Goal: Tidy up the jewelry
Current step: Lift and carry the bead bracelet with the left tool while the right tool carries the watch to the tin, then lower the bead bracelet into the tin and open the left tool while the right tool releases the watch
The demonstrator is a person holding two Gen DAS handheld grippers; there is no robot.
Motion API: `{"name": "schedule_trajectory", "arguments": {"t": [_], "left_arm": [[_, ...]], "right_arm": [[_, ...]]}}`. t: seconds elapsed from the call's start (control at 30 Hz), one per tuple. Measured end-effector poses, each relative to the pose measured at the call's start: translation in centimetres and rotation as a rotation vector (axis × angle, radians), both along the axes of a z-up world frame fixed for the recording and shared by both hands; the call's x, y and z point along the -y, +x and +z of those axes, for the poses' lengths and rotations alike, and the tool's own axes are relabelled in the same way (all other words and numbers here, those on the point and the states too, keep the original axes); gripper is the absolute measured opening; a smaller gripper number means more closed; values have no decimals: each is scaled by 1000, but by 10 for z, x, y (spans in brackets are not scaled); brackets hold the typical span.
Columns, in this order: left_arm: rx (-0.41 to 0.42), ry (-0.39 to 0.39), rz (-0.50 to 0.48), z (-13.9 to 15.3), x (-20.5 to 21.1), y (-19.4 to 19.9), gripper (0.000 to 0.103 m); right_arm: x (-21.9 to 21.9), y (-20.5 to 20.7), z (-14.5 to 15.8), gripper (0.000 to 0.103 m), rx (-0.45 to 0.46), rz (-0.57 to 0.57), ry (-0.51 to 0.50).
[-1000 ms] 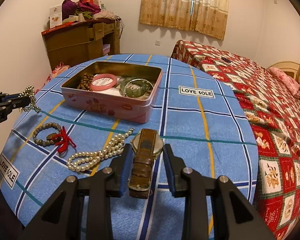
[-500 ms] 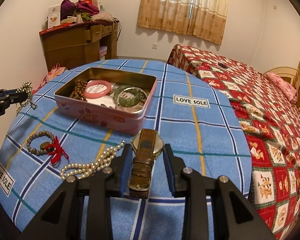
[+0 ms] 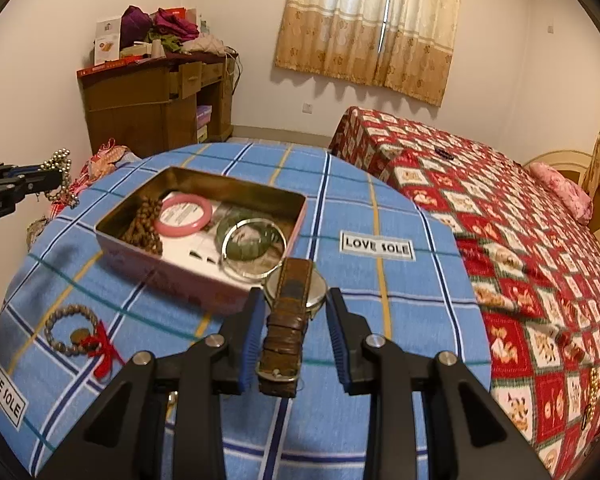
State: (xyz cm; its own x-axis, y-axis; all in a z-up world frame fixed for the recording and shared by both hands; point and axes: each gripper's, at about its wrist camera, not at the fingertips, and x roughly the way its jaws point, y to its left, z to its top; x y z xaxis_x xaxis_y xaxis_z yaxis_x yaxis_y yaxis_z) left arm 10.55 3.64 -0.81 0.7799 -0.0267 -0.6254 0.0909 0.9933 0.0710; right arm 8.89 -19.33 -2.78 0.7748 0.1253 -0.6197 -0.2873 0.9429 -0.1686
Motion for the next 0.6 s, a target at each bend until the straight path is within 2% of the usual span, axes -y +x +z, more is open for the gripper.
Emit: {"name": "schedule_trajectory", "arguments": {"t": [0.6], "left_arm": [[-11,-7,4,-2,13,43,14]], "right_arm": [[-20,38,13,34,25,27,-14]]}}
